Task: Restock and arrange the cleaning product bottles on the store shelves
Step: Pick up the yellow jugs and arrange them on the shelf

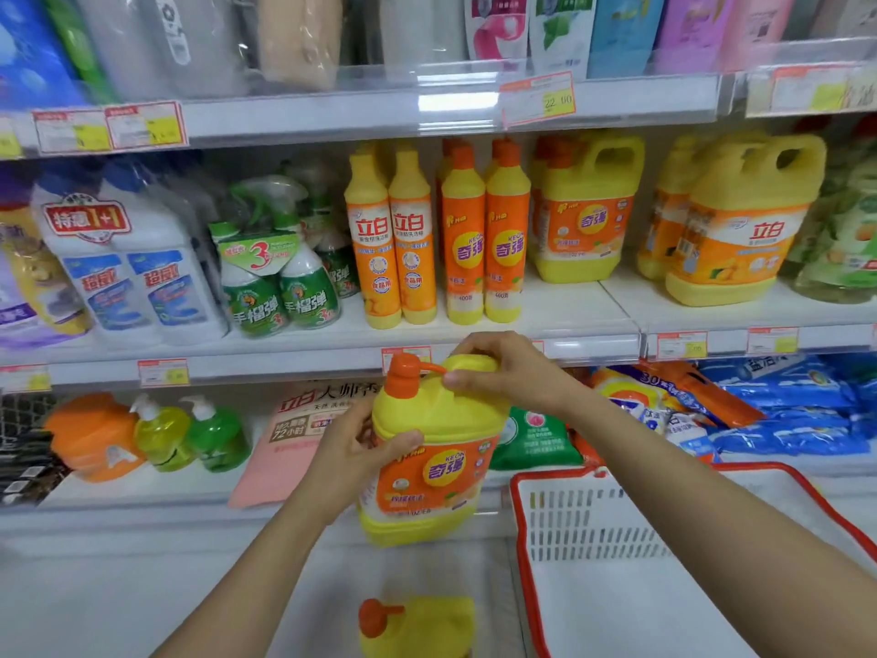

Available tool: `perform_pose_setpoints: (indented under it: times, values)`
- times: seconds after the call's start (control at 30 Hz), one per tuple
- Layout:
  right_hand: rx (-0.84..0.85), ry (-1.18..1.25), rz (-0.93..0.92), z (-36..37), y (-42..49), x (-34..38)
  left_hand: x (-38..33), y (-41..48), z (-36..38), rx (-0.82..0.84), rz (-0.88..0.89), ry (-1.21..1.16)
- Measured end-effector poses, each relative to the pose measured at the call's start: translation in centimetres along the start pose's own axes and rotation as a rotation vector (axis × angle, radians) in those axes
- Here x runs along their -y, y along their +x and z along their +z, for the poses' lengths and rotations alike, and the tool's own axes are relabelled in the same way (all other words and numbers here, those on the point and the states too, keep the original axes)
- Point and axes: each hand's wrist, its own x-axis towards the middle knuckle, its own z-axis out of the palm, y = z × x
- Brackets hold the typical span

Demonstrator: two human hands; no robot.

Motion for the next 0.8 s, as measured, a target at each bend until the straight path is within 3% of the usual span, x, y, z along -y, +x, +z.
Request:
perform_pose_setpoints:
  times: [0.1,0.47,0.63,0.8]
  values:
    - [0.008,0.045,0.051,3.3,0.1,-2.1,3.1,-0.5,-2.1,0.095,-0.074,0.044]
    - [0.010,-0.116,0.311,15.9,-4.0,-10.9,17.5,-3.8,-2.9,0.175,-0.305,0.134]
    - [0.037,-0.113,0.438,18.8,-5.9,-13.6,19.5,-4.6,-1.8,0.256,-0.409,0.101]
    - [0.084,-0.173,0.458,20.2,-6.2,-14.4,21.1,-5.3,-1.7,0.206,-0.452,0.158]
